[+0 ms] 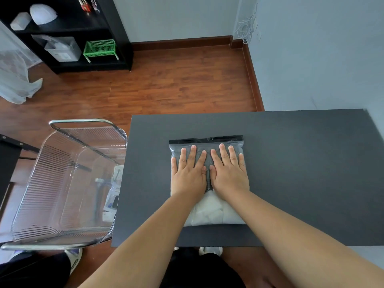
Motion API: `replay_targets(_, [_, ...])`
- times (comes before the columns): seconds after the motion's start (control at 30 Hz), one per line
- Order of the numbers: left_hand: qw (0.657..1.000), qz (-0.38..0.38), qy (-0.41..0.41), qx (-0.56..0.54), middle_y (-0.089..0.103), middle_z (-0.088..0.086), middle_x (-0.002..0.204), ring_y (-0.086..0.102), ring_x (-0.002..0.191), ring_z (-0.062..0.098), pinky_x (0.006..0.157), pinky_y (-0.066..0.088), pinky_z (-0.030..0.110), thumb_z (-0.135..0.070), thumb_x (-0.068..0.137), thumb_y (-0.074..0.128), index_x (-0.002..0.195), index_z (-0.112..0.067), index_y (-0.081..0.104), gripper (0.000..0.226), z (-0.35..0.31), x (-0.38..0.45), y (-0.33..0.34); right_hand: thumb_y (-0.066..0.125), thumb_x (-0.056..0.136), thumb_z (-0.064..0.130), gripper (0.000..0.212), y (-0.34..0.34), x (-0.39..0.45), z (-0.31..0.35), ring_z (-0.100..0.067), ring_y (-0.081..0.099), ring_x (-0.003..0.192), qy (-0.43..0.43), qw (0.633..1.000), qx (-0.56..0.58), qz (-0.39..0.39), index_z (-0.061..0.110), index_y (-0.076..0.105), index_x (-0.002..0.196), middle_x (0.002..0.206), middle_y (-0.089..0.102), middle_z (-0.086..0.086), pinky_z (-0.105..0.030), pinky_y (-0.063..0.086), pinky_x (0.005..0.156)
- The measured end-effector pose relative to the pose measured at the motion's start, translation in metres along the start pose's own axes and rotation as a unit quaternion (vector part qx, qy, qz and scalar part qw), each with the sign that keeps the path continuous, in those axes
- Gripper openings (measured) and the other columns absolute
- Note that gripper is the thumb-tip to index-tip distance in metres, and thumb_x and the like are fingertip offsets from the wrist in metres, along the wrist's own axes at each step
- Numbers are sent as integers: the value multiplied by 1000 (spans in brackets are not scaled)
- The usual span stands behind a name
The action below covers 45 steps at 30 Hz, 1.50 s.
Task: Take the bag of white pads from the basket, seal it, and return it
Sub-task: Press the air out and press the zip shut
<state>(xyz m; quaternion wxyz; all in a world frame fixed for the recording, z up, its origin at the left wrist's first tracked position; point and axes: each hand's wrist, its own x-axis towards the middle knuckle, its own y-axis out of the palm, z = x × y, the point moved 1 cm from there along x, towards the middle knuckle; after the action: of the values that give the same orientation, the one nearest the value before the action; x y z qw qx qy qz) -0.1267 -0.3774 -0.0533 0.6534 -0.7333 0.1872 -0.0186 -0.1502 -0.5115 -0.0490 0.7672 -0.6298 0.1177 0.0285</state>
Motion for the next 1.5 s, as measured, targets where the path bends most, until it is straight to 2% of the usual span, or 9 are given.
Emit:
replay_targets(0.6, [999,-6,7,-38,-10,-9,164,-12,150,23,118,-10,45,-43,100,8,153,-41,1,53,3,-3,-3,18,101,43,56,1,-1,-2,-21,-11,149,1,999,46,20,30,7,155,164,-6,1,-41,-10,119])
replay_targets(0.77, [997,36,8,-62,-8,-9,164,-8,150,23,120,-2,48,-46,102,12,152,-44,-1,52,6,-2,-6,30,100,41,53,-15,8,-7,-20,-3,150,5,989,121,81,31,24,152,164,1,3,-45,-1,120])
replay_targets(0.87, [996,58,8,-63,-5,-8,165,-5,151,24,119,0,51,-47,102,17,153,-43,4,52,5,3,-12,36,98,40,46,-34,22,-13,-20,15,148,25,976,193,94,27,47,141,161,22,0,-46,14,118])
replay_targets(1.03, [996,61,8,-62,5,-4,165,-2,150,29,117,-1,53,-47,102,25,153,-38,17,52,0,6,-26,47,97,25,37,-62,48,-20,-27,46,123,29,978,204,23,24,58,132,137,49,-4,-43,39,102])
replay_targets(1.17, [988,35,-20,-149,41,-7,144,25,138,24,112,21,43,-44,99,35,138,-39,48,42,6,10,-34,50,97,18,35,-59,71,-17,-28,50,116,42,978,201,37,20,61,130,130,48,-10,-44,45,95])
replay_targets(1.23, [970,19,-52,-237,47,-11,123,34,123,19,103,29,36,-42,98,39,123,-38,61,34,13,12,-35,53,96,18,34,-53,77,-15,-28,51,114,60,977,200,35,20,61,129,130,45,-9,-46,45,95])
replay_targets(1.33, [916,4,-99,-388,49,-12,113,39,116,18,96,33,31,-34,98,45,110,-36,67,25,27,17,-36,57,94,18,33,-44,83,-14,-25,53,108,82,973,215,7,20,63,126,127,45,-7,-41,47,86])
replay_targets(1.4, [934,-18,-75,-349,49,-12,112,41,112,19,93,34,30,-29,95,51,110,-35,66,22,35,25,-38,58,93,18,30,-40,85,-13,-22,54,96,85,972,218,-9,19,65,122,124,46,-7,-32,42,74])
replay_targets(1.5, [969,-31,-1,-245,50,-11,117,41,110,22,89,31,28,-26,92,55,120,-32,63,30,39,47,-43,63,90,17,20,-35,88,-13,-19,55,88,81,968,234,-39,19,70,109,115,50,-4,-28,36,69])
